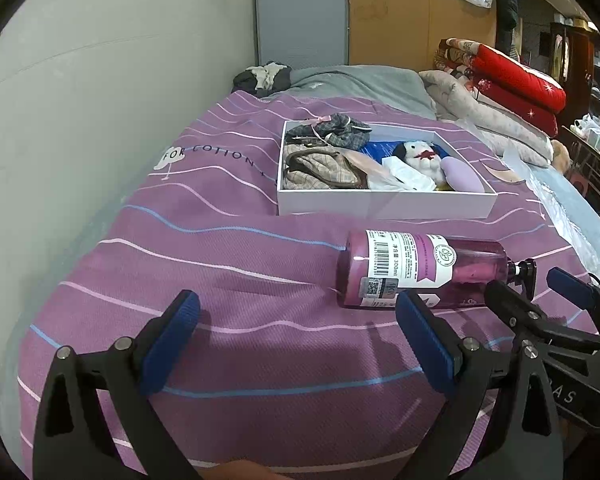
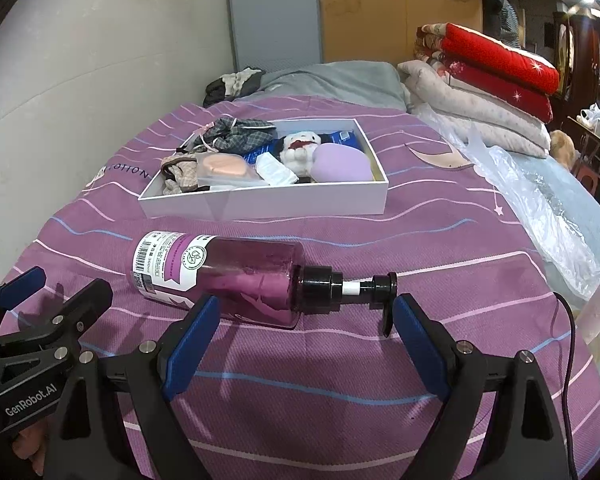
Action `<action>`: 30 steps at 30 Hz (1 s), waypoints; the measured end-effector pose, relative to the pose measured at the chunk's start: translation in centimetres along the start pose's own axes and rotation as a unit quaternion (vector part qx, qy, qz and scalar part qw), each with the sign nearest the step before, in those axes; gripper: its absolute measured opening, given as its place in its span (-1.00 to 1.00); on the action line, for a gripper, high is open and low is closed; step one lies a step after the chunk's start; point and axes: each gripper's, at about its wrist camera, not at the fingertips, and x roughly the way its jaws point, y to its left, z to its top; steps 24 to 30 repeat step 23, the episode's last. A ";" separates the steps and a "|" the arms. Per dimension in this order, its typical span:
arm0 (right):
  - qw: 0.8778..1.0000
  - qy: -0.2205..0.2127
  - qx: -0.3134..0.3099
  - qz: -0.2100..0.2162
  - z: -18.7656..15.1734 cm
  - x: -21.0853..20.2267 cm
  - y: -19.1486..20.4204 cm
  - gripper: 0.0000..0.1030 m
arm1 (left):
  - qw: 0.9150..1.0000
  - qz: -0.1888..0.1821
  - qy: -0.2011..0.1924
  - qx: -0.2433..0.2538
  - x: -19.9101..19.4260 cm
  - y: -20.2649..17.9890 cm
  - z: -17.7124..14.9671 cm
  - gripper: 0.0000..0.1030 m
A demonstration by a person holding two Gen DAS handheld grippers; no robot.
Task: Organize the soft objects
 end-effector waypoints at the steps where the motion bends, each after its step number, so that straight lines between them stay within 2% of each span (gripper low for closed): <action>1: 1.000 0.000 0.000 0.000 0.0 0.0 0.0 0.73 | 1.000 0.000 0.000 0.000 0.0 0.0 0.0 0.90; 15: 1.000 0.006 0.006 0.004 0.0 0.3 -0.2 0.73 | 1.000 -0.001 0.007 0.001 0.4 0.0 -0.1 0.90; 18: 1.000 0.009 0.006 0.005 0.0 0.4 -0.1 0.73 | 1.000 -0.016 0.010 0.002 0.4 0.0 -0.1 0.85; 20: 1.000 0.017 0.006 0.005 0.1 0.6 -0.1 0.73 | 1.000 -0.027 0.011 0.005 0.2 -0.1 0.0 0.85; 23: 0.998 0.061 0.005 0.001 0.3 1.3 -0.1 0.73 | 0.999 -0.037 0.026 0.030 -0.5 -0.4 0.4 0.85; 30: 0.998 0.061 0.005 0.001 0.3 1.3 -0.1 0.73 | 0.999 -0.037 0.026 0.030 -0.5 -0.4 0.4 0.85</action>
